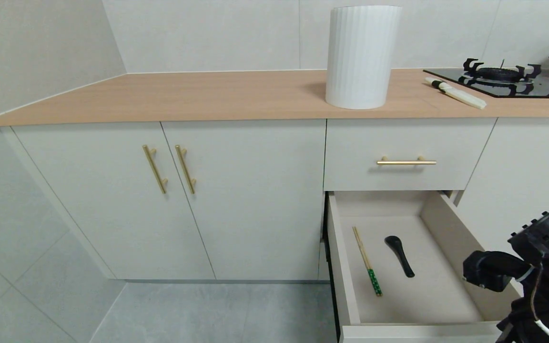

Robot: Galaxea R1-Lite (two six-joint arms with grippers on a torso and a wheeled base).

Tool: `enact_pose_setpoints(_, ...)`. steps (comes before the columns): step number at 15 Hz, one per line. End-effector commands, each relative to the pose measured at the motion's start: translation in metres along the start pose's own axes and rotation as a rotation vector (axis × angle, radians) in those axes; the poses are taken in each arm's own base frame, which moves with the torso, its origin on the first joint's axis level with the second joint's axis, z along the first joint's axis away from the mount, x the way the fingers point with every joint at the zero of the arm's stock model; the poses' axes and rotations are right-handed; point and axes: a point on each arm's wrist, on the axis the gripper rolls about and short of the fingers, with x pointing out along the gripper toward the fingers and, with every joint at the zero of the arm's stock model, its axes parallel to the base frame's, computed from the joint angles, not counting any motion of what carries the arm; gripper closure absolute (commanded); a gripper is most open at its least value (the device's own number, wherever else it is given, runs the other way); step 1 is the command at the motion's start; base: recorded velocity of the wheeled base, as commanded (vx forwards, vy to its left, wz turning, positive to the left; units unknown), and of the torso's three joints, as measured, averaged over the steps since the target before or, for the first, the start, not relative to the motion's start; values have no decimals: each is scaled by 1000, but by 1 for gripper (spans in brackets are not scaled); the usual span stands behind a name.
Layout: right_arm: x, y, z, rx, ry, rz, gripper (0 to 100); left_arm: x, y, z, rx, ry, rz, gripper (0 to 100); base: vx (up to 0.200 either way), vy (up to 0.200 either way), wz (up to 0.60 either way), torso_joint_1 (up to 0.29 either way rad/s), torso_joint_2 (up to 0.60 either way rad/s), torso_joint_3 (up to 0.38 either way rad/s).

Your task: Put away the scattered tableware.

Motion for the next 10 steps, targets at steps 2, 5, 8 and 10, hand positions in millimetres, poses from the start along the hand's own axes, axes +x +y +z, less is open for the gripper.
enact_pose_setpoints(2, 18, 4, 3, -30, 101, 21, 0, 0, 0, 0, 0, 0, 1, 0, 0, 0, 0, 0, 0, 0)
enact_pose_setpoints(5, 42, 3, 9, -22, 201, 27, 0, 0, 0, 0, 0, 0, 1, 0, 0, 0, 0, 0, 0, 0)
enact_pose_setpoints(8, 48, 2, 16, 37, 211, 15, 0, 0, 0, 0, 0, 0, 1, 0, 0, 0, 0, 0, 0, 0)
enact_pose_setpoints(10, 46, 1, 25, 102, 177, 3, 0, 0, 0, 0, 0, 0, 1, 0, 0, 0, 0, 0, 0, 0)
